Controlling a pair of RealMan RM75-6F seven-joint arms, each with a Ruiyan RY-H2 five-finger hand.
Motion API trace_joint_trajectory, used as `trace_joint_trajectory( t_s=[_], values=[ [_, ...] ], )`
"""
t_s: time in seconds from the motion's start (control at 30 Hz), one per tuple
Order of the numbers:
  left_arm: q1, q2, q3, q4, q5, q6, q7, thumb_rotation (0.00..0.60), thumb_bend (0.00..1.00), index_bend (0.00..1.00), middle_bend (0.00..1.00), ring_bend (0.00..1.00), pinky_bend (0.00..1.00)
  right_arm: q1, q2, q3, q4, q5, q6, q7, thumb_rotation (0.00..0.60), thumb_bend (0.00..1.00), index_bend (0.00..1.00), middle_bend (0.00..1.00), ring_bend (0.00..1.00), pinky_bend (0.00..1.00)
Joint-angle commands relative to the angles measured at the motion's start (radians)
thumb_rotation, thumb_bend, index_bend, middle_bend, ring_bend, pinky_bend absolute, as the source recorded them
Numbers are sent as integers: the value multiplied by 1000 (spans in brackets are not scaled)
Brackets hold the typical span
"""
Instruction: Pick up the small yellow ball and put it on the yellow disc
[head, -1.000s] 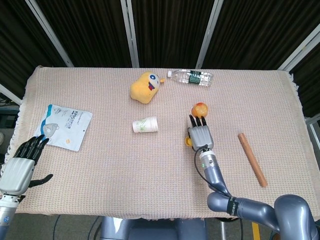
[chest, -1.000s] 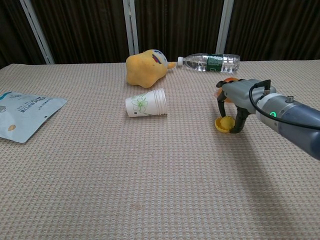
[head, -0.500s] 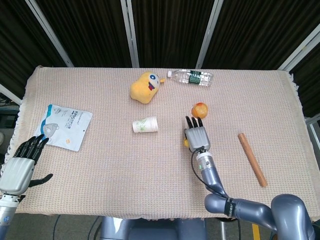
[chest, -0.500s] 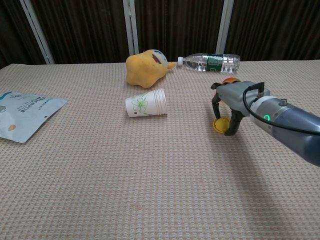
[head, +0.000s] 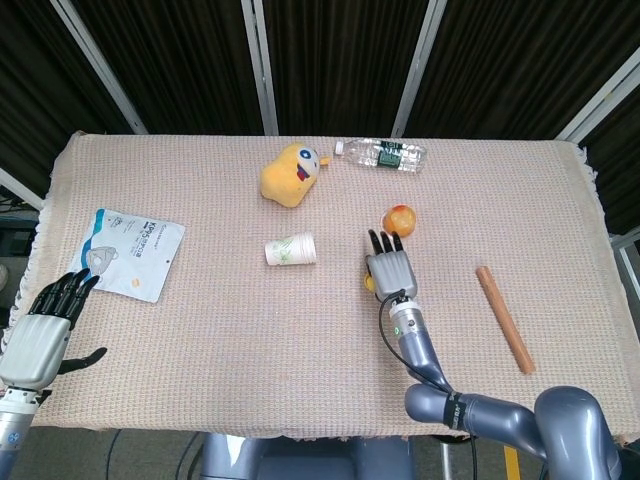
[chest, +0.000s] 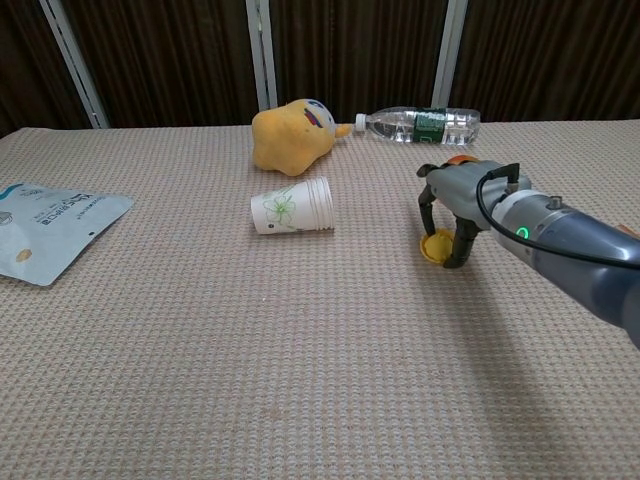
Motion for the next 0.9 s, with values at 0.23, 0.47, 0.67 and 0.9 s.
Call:
trace_joint_trajectory(
  t_s=[0.23, 0.47, 0.67, 0.9],
  values=[
    [-1, 1, 0, -3, -3, -2, -1, 600, 10, 0, 0, 0, 124, 5, 0, 7, 16, -2, -6, 14, 600, 132, 539, 0, 0, 0],
    [-2, 2, 0, -4, -5, -5, -4, 600, 11, 0, 0, 0, 124, 5, 3, 5, 18, -9, -12, 29, 600, 132, 451, 0, 0, 0],
    [-3, 2, 0, -4, -5, -5, -6, 600, 10, 0, 0, 0, 124, 6, 2, -1, 16, -15, -16, 32, 600, 130, 424, 0, 0, 0],
    [-4, 4, 0, -4, -4, -5, -9, 600, 11, 0, 0, 0, 125, 4, 5, -7, 10, -19, -13, 30, 600, 63, 328, 0, 0, 0]
  ],
)
